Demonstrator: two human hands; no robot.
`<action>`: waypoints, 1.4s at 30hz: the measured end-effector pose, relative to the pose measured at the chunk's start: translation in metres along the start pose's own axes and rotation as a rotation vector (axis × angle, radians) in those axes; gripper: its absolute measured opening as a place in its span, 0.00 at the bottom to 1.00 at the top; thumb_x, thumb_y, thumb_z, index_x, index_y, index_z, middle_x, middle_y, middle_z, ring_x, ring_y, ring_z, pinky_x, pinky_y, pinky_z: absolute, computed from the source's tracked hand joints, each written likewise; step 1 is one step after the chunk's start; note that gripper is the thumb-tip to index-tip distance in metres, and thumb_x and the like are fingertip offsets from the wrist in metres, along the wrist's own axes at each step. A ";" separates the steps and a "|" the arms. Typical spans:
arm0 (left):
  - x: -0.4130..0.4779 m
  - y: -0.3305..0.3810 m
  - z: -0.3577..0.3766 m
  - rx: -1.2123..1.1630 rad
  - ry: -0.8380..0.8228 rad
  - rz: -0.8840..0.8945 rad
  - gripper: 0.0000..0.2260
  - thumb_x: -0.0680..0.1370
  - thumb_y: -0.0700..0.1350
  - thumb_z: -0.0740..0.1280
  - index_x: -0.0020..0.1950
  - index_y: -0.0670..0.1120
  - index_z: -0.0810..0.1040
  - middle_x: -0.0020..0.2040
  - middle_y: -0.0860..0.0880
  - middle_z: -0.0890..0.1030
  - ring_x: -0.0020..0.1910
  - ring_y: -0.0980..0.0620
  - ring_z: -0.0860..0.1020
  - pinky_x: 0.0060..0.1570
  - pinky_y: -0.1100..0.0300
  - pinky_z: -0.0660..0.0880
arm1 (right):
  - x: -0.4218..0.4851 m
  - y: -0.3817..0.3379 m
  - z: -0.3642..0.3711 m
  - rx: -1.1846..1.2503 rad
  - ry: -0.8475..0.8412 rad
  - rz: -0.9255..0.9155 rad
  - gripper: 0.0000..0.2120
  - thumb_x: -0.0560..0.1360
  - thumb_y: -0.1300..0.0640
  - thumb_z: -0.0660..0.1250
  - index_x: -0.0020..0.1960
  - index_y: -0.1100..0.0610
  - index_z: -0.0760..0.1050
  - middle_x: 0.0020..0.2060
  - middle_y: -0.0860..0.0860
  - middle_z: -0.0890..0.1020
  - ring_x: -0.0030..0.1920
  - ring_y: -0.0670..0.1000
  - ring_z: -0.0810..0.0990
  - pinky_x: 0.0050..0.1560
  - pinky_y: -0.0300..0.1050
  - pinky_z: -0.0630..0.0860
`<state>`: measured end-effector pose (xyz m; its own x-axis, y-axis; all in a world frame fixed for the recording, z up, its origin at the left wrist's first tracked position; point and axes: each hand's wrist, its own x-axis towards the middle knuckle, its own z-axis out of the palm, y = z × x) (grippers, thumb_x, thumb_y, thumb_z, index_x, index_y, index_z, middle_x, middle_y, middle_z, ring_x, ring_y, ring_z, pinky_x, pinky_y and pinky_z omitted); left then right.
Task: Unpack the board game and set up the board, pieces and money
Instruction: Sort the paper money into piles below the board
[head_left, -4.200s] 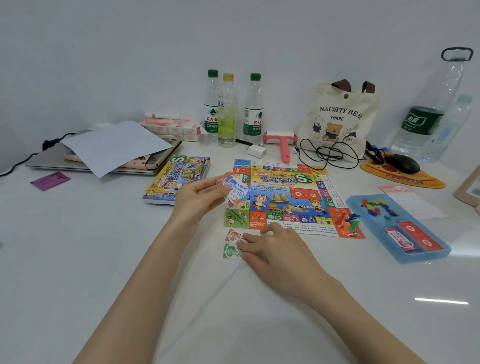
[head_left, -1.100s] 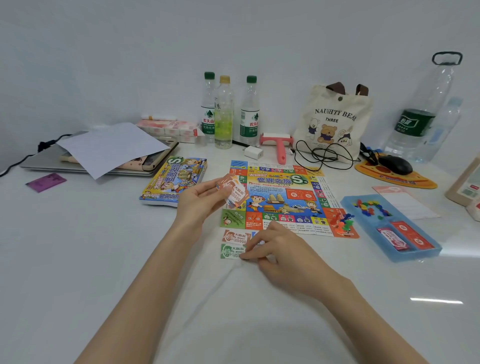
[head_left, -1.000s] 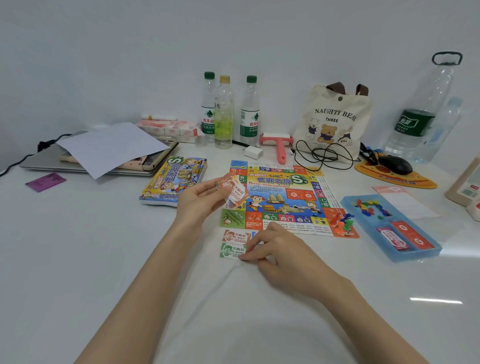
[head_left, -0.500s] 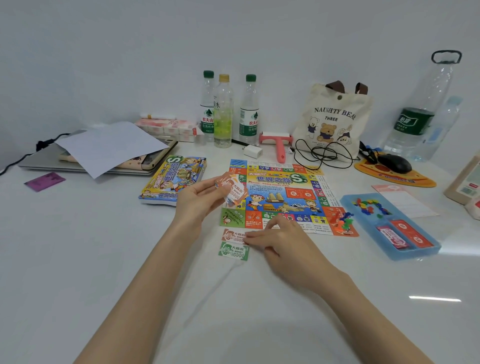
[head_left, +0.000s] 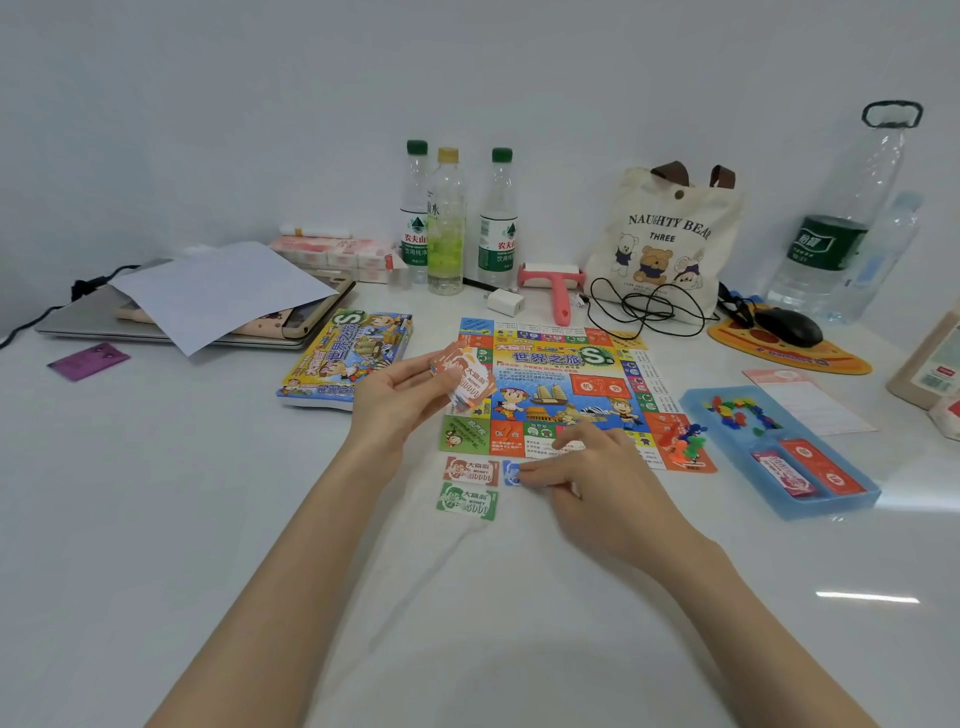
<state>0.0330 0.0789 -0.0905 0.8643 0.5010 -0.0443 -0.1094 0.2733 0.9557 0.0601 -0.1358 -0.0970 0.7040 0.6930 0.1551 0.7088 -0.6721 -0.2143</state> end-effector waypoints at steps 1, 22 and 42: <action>0.000 0.000 0.000 0.004 0.000 -0.001 0.16 0.72 0.37 0.73 0.59 0.41 0.80 0.49 0.45 0.85 0.45 0.55 0.84 0.46 0.64 0.80 | -0.001 -0.001 -0.001 -0.006 -0.010 0.004 0.16 0.80 0.54 0.59 0.62 0.38 0.76 0.65 0.47 0.73 0.65 0.50 0.64 0.57 0.41 0.57; 0.002 -0.001 0.000 -0.009 -0.002 0.003 0.16 0.72 0.36 0.73 0.60 0.39 0.80 0.50 0.43 0.85 0.44 0.54 0.84 0.44 0.65 0.80 | 0.005 -0.008 0.022 0.073 -0.050 -0.194 0.18 0.75 0.51 0.58 0.56 0.32 0.77 0.58 0.39 0.79 0.63 0.49 0.69 0.63 0.46 0.63; -0.013 -0.010 0.021 0.041 -0.203 -0.120 0.14 0.70 0.36 0.74 0.54 0.42 0.81 0.47 0.43 0.85 0.44 0.49 0.84 0.45 0.61 0.81 | 0.030 -0.010 0.003 1.051 0.334 0.392 0.06 0.71 0.55 0.75 0.41 0.57 0.82 0.35 0.48 0.85 0.32 0.38 0.81 0.32 0.28 0.72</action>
<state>0.0333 0.0521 -0.0935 0.9513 0.2904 -0.1033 0.0169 0.2856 0.9582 0.0745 -0.1074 -0.0931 0.9538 0.2779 0.1141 0.1656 -0.1697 -0.9715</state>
